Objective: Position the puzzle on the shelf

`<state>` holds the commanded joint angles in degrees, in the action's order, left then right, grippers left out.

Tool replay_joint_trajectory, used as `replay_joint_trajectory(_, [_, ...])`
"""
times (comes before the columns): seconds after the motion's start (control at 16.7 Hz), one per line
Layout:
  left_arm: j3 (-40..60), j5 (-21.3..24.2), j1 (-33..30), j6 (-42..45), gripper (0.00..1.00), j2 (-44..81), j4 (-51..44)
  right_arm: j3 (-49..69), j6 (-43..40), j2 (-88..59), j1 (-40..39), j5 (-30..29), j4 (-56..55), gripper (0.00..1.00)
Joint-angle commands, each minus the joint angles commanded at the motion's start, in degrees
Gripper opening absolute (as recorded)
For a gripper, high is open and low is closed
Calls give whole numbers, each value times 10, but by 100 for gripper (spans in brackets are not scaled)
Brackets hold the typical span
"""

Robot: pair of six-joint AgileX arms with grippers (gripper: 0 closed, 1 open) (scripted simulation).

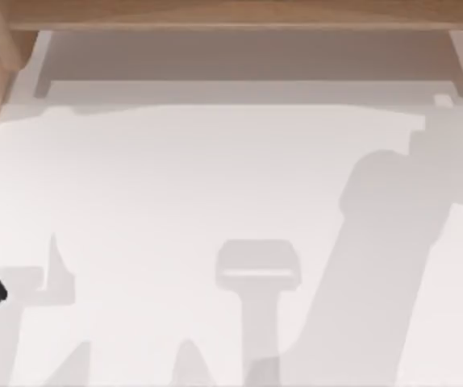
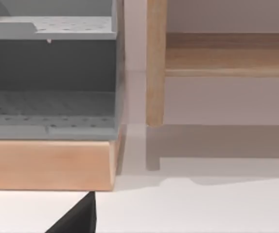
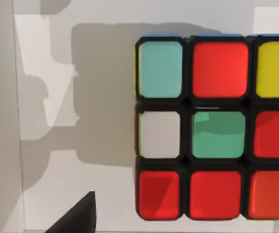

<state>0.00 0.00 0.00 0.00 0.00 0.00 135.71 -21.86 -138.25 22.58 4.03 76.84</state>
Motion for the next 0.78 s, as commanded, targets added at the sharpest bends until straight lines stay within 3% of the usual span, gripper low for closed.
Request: replay_joint_trajectory(0.78, [0,0,0,0,100,0,0,-48,9,-47,-9,-2,-95,100])
